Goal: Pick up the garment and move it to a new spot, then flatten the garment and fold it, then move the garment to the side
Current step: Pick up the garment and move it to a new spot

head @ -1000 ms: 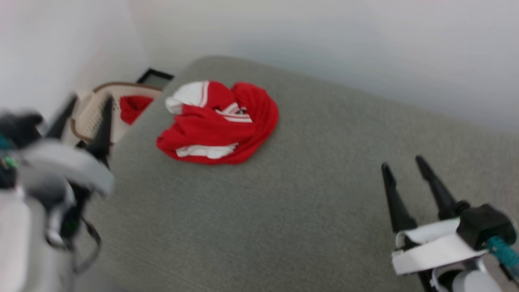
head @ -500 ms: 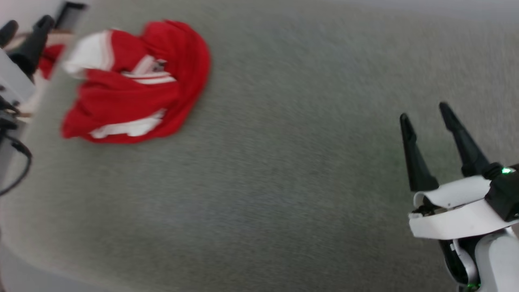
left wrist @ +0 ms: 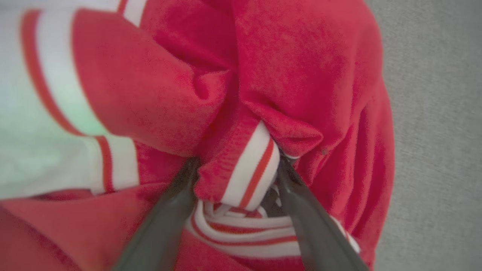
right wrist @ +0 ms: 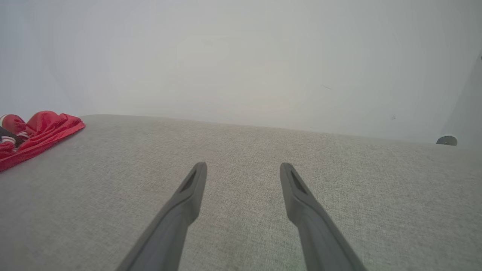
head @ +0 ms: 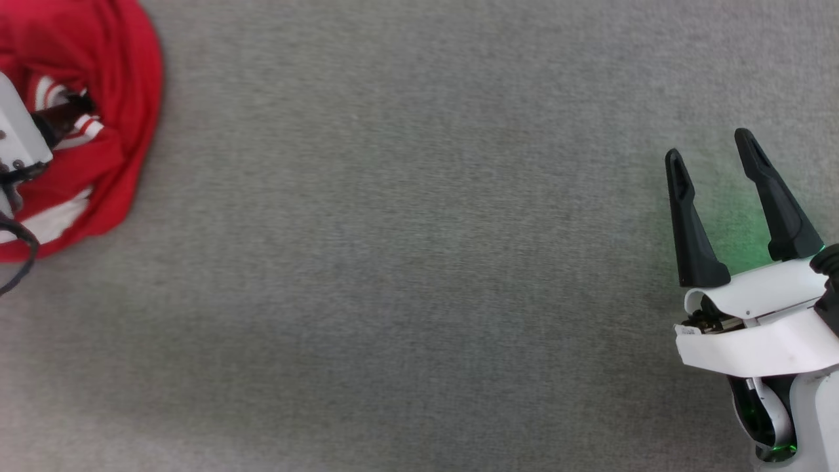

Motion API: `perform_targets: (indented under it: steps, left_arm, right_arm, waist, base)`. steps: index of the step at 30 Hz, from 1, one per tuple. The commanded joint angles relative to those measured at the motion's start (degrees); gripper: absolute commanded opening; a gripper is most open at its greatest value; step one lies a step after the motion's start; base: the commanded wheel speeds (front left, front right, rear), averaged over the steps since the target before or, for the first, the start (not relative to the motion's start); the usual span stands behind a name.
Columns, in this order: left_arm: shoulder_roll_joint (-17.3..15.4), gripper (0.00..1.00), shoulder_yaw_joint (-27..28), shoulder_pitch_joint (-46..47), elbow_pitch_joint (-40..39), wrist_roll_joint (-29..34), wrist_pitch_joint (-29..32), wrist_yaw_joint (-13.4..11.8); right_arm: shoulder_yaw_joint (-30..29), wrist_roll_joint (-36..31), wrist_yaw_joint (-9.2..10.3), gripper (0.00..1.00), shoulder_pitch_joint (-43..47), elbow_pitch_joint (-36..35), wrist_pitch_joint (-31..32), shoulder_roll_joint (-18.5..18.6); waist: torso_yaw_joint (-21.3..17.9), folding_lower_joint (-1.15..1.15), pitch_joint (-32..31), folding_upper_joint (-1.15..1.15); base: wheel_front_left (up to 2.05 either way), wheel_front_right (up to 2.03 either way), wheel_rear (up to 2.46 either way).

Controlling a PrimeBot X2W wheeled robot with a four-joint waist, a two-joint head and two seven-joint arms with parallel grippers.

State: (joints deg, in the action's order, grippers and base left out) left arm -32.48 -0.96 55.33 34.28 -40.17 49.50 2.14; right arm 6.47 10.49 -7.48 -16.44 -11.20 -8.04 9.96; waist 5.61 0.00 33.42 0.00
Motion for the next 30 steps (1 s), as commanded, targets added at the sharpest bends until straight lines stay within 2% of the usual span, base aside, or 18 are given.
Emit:
perform_targets:
  steps: [1,6,7,8,9,10,20,30]
  left_arm:
    - [0.4,1.0,-0.3,-0.2,0.7,0.3,0.5,-0.7]
    - [2.7,1.0,-1.2,-2.4,4.1,0.4,0.4,-2.4]
    - [3.2,0.95,-1.4,-2.8,4.7,0.4,0.1,-2.5]
    - [3.7,0.49,-1.7,-3.1,5.2,0.5,-0.2,-2.5]
    - [4.2,0.16,-2.0,-3.4,5.3,0.5,-0.4,-2.2]
    - [4.1,0.0,-2.1,-3.4,5.3,0.7,-1.2,-1.5]
    - [-0.3,0.0,-2.2,1.2,5.5,3.5,-9.9,1.5]
    - [-0.8,0.0,-7.1,6.2,6.0,6.8,-20.6,4.9]
  right_arm:
    - [-0.1,0.0,-0.02,1.0,-0.9,-0.6,0.1,-0.3]
    - [-0.6,0.1,-0.02,1.0,-1.3,-1.6,1.0,-0.3]
    - [-0.6,0.1,-0.02,1.0,-1.4,-1.7,1.2,-0.3]
    - [-0.7,0.1,-0.02,1.0,-1.4,-1.8,1.3,-0.3]
    - [-0.7,0.0,-0.02,1.0,-1.3,-1.8,1.4,-0.3]
    - [-0.8,0.0,-0.02,1.0,-1.1,-1.8,1.5,-0.3]
    - [-0.1,0.7,-0.02,1.0,3.2,0.7,1.2,-1.5]
    - [0.5,1.1,-0.02,1.0,9.1,3.9,0.9,-3.7]
  waist:
    - [-2.8,0.0,2.8,0.0]
    - [-2.9,0.0,2.9,0.0]
    - [-2.8,0.0,2.7,0.0]
    - [-2.7,0.0,2.5,0.0]
    - [-2.6,0.0,2.1,0.0]
    - [-2.4,0.0,1.6,0.0]
    - [-0.1,0.0,-8.5,0.0]
    - [3.1,0.0,-22.4,0.0]
  base:
    - [0.0,0.0,0.0]
    - [0.0,0.0,0.0]
    - [0.0,0.0,0.0]
    - [0.0,0.0,0.0]
    - [0.0,0.0,0.0]
    - [0.0,0.0,0.0]
    - [0.0,0.0,0.0]
    - [0.0,0.0,0.0]
